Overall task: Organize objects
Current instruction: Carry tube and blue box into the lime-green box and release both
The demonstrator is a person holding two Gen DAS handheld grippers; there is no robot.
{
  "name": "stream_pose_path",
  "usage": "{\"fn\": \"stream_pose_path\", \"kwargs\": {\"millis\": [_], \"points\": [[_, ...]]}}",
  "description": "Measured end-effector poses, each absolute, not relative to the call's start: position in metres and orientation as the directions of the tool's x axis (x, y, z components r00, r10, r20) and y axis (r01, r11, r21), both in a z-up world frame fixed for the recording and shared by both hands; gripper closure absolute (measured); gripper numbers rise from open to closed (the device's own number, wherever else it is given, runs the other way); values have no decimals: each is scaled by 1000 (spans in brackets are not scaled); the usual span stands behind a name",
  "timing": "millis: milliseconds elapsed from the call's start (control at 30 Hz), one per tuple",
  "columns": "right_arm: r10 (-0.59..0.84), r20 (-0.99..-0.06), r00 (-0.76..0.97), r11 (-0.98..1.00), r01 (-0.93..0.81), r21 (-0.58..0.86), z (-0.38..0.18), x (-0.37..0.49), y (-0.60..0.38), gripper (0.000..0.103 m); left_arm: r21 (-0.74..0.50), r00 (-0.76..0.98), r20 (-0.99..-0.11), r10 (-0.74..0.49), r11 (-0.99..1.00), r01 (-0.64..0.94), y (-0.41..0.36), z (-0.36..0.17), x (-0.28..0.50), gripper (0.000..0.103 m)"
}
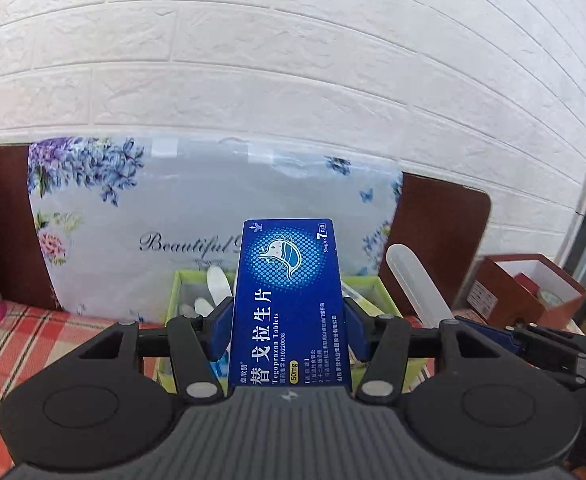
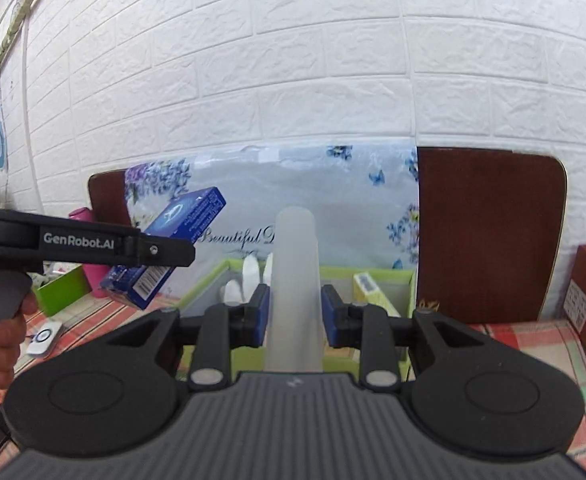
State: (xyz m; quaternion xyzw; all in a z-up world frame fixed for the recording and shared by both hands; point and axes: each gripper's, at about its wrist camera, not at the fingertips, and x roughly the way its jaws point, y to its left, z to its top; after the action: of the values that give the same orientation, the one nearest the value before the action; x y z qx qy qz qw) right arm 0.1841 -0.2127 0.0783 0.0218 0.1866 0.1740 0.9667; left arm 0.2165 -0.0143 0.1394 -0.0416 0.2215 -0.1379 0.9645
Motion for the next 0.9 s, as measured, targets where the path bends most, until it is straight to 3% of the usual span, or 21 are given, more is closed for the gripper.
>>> {"fn": "stream_pose_path", "kwargs": {"millis": [467,533,567,600,633,733,833,900], "points": [[282,-408,868,956,-291,41,35,282,-200,76,-170,828,-492,-271,962,213,-25,99,305,45],[271,-417,867,955,-297,3,23,291,-196,76,-179,834,-475,-282,958,222,-25,86,313,41],[270,-428,863,951,-309,-24,17,295,-193,67,-168,835,-474,-278,960,224,-26,80,316,27],[267,-445,855,946,-321,-49,9,299,-191,57,-142,837,-486,-251,968,208,-26,72,319,19],[256,-458,851,945,-321,-69,3,300,-189,42,-120,839,-495,-226,974,192,-26,66,320,19],[239,-458,856,945,-314,-93,-8,291,-192,39,-139,825,-516,-230,973,185,-16,54,316,19],[238,-440,866,954,-294,-63,-8,280,-198,24,-183,822,-516,-240,969,168,-5,54,307,19],[241,-435,868,957,-287,-41,-5,271,-203,20,-191,827,-510,-237,969,159,-2,59,298,19]]}}
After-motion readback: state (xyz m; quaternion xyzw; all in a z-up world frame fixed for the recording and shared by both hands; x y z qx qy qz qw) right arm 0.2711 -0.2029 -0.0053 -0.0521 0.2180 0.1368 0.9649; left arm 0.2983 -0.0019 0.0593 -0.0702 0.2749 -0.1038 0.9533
